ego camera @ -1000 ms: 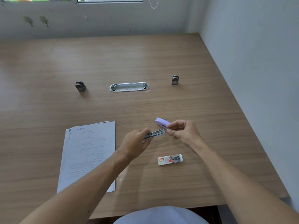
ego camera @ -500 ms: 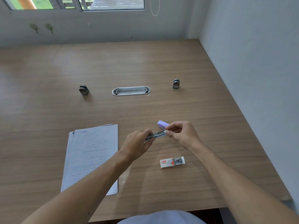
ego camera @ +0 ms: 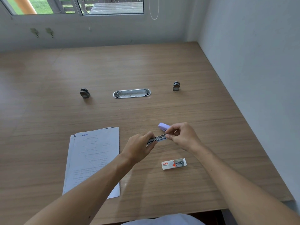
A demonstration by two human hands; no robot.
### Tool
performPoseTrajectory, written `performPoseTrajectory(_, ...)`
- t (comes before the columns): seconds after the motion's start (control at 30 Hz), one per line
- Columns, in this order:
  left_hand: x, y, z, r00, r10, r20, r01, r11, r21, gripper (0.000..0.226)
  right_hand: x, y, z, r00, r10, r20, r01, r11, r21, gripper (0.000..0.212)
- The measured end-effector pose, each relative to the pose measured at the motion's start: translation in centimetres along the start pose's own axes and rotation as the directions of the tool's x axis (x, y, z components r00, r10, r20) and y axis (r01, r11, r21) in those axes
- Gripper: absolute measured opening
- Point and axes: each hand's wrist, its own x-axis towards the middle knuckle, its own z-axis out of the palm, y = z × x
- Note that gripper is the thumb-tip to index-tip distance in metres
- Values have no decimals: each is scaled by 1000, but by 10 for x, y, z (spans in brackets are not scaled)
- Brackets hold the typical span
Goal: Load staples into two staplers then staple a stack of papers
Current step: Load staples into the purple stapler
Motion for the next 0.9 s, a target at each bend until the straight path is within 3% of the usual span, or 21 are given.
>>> performPoseTrajectory(0.13,0,1,-2,1000,3,0,-3,1000,-7,16,0,-1,-1,1000,13,-2,-13,1000,16,16)
performPoseTrajectory(0.33,0,-2,-7,1000,0,-2,0,997,-83,15,-1,2,-7,995,79,-57,-65,975,211,8)
performPoseTrajectory(0.47,-1,-1,-11,999,28,-29,-31,993,-116,13,-5,4,-6,976,201,88,-217,943,253,9)
performPoseTrajectory(0.57,-1,0,-14,998,50,-29,-53,989,-135,13,-9,-1,-6,951,253,178,-304,869,389,13)
performPoseTrajectory(0.7,0,0,-18,994,89,-64,-99,982,-164,15,-9,-7,-7,939,296,176,-343,836,427,13)
performPoseTrajectory(0.8,-1,-5,-18,990,-42,-133,20,986,-164,40,-7,-10,-6,936,330,120,-348,821,452,13)
performPoseTrajectory(0.9,-7,-9,-19,904,-352,-242,276,914,-297,64,-3,-12,-7,922,378,79,-361,772,523,10)
